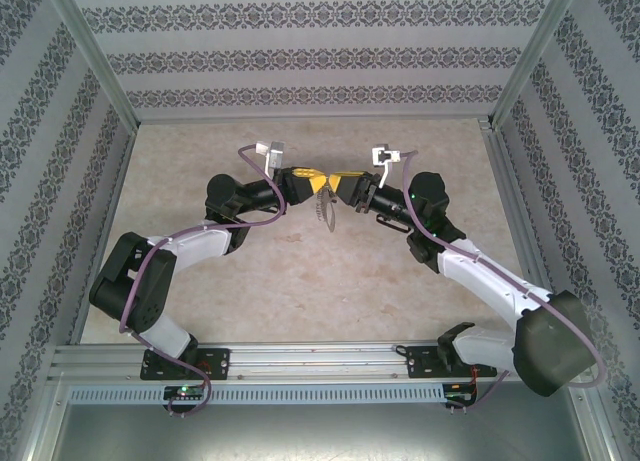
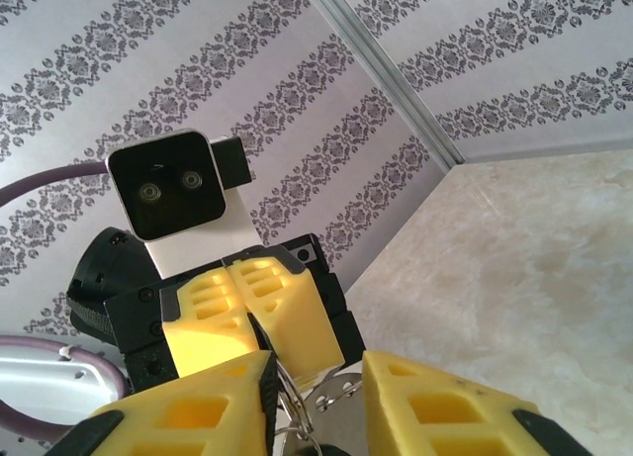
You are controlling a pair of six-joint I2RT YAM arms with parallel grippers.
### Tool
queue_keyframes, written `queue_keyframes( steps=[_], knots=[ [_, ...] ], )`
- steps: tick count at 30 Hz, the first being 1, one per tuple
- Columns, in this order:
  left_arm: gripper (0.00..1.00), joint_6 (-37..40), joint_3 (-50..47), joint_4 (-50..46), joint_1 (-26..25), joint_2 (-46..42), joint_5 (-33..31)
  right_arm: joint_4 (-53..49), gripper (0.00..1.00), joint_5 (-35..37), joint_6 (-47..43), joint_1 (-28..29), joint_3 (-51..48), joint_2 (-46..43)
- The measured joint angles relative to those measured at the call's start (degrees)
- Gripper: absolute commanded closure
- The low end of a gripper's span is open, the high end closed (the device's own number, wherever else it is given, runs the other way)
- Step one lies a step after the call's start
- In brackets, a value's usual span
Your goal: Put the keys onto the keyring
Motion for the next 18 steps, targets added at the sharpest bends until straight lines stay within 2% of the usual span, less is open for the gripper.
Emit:
queue_keyframes(
  steps=[3, 5, 10, 16, 18],
  knots=[
    [1.0, 0.0, 0.0, 0.0, 0.0, 0.0, 0.0, 0.3, 0.83, -0.5, 0.2, 0.3, 0.1, 0.0],
    [1.0, 0.0, 0.0, 0.0, 0.0, 0.0, 0.0, 0.3, 0.82, -0.9, 0.1, 0.5, 0.2, 0.1],
    [1.0, -0.1, 0.0, 0.0, 0.1, 0.0, -0.8, 0.8, 1.0, -1.5, 0.0, 0.5, 0.4, 0.3],
    [1.0, -0.2, 0.0, 0.1, 0.1, 0.0, -1.3, 0.8, 1.0, -1.5, -0.3, 0.5, 0.5, 0.3],
    [0.88, -0.2, 0.0, 0.0, 0.0, 0.0, -1.5, 0.4, 1.0, -1.5, -1.1, 0.4, 0.6, 0.3]
  ],
)
